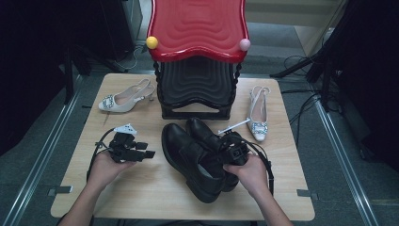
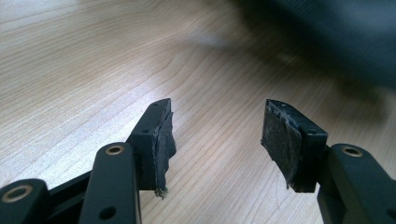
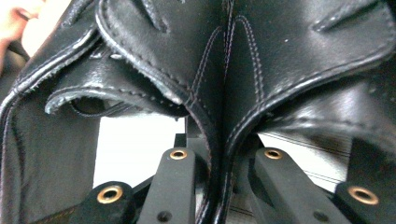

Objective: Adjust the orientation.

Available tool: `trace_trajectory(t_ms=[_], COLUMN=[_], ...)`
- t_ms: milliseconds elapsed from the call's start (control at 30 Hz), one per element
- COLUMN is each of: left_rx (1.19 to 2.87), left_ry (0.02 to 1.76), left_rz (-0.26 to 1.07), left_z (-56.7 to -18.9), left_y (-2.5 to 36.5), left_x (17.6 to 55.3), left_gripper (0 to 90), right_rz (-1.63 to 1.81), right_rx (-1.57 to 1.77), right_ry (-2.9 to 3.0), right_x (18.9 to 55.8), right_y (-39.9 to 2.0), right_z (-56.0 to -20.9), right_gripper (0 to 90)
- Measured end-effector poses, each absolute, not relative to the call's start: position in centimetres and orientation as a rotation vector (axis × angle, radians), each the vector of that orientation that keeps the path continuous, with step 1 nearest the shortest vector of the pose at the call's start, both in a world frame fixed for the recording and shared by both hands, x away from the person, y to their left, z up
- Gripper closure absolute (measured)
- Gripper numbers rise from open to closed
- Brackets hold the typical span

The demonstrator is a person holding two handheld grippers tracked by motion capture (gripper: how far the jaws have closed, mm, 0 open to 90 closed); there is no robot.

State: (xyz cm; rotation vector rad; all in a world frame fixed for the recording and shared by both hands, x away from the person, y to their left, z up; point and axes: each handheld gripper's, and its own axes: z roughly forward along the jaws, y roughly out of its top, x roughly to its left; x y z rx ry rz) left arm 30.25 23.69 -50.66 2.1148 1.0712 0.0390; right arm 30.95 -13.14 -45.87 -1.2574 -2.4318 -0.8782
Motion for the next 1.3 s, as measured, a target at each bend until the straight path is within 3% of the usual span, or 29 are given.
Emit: trace_trajectory(t_ms=[567, 1300], left_rx=[2.116, 2.118], left_ry=[1.073, 1.063], left_rz=[0.044, 0.034], left_z=[-50.8, -50.9], left_y=[23.6, 23.6], left_x=[30.2, 30.4], left_gripper=[43.2, 43.3], right_rz=[-1.152, -1.469], right_rx=[-1.303, -1.684], right_ry=[-2.312, -2.209], right_x=[30.6, 39.4], right_y=[-16.5, -12.6], right_z=[-38.7, -35.2], right_gripper=[83.2, 83.3])
